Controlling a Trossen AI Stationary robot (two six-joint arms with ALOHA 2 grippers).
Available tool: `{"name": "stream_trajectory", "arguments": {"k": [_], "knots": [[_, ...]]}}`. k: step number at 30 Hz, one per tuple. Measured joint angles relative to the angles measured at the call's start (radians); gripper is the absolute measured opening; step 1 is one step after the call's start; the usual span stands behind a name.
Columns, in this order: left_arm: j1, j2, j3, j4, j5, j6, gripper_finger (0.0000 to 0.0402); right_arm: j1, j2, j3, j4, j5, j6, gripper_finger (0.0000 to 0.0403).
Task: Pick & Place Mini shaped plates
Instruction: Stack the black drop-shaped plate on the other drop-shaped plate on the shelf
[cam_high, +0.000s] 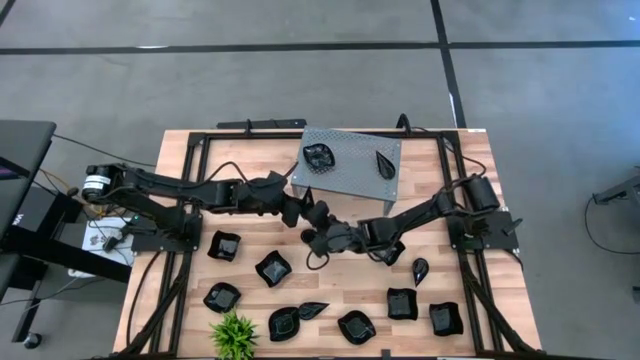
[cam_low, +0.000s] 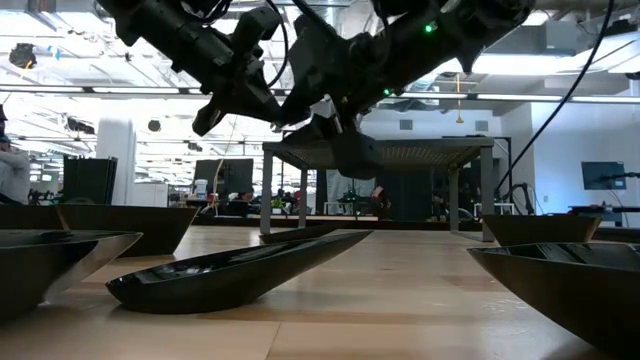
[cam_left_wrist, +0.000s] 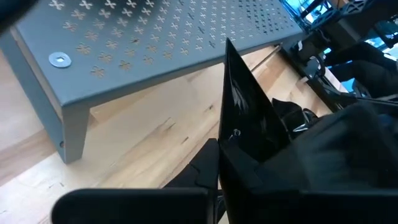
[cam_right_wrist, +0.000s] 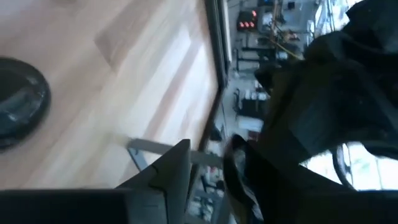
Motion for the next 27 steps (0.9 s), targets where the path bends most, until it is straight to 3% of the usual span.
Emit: {"name": "stream_trajectory", "arguments": {"k": [4,18,27], "knots": [[-0.001,0.0,0.0,0.0,-0.002,0.0,0.0008,-0.001,-0.013,0.0,-0.001,0.05,0.0,0.0129],[-0.002,0.0,0.0,0.004,-0.003,-0.023,0.0009,-0.004,-0.012,0.0,-0.007,0.05,0.0,0.0059],[-0.002,-0.001,0.0,0.014,-0.002,-0.023,0.0052,-0.004,-0.011,-0.001,-0.008,0.05,0.0,0.0028]]}}
